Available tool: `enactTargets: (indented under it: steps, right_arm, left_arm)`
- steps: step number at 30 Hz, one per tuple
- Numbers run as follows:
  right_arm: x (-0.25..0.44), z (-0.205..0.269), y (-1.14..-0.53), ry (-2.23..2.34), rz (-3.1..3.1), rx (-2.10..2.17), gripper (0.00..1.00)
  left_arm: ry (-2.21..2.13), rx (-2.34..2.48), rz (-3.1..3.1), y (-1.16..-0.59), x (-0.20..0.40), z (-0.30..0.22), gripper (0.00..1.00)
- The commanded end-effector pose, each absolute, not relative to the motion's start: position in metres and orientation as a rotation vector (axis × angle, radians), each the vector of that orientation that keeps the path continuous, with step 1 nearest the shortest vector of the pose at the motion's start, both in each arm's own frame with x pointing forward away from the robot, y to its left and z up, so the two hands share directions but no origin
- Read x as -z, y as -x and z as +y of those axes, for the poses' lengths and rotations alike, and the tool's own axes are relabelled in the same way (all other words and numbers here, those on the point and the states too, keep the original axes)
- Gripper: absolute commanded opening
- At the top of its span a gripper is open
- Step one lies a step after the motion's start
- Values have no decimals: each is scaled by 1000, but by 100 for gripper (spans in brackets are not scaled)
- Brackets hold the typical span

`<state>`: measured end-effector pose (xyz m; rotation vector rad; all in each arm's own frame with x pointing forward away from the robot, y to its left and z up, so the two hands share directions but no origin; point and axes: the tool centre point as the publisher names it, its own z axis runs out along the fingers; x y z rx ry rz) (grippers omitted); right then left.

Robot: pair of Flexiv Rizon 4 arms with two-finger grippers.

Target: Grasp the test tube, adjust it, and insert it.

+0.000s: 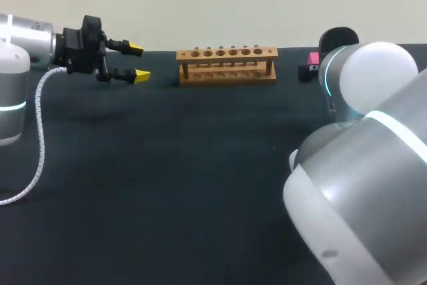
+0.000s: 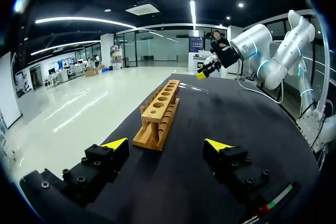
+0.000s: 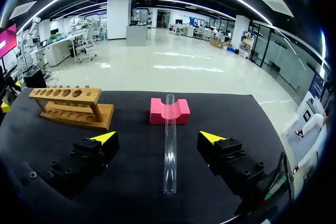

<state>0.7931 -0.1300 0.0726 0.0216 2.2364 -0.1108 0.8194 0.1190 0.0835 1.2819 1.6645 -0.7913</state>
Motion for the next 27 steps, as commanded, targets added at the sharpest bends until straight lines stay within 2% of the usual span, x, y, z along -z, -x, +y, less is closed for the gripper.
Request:
enactTargets:
  steps: [1, 27]
  right_arm:
    - [-73, -133, -794, 1, 2263, 77, 100]
    - [-44, -147, -813, 125, 2254, -159, 100]
  left_arm:
    - [-1280, 789, 1659, -818, -83, 120, 100]
    - [-1280, 789, 1659, -818, -83, 120, 100]
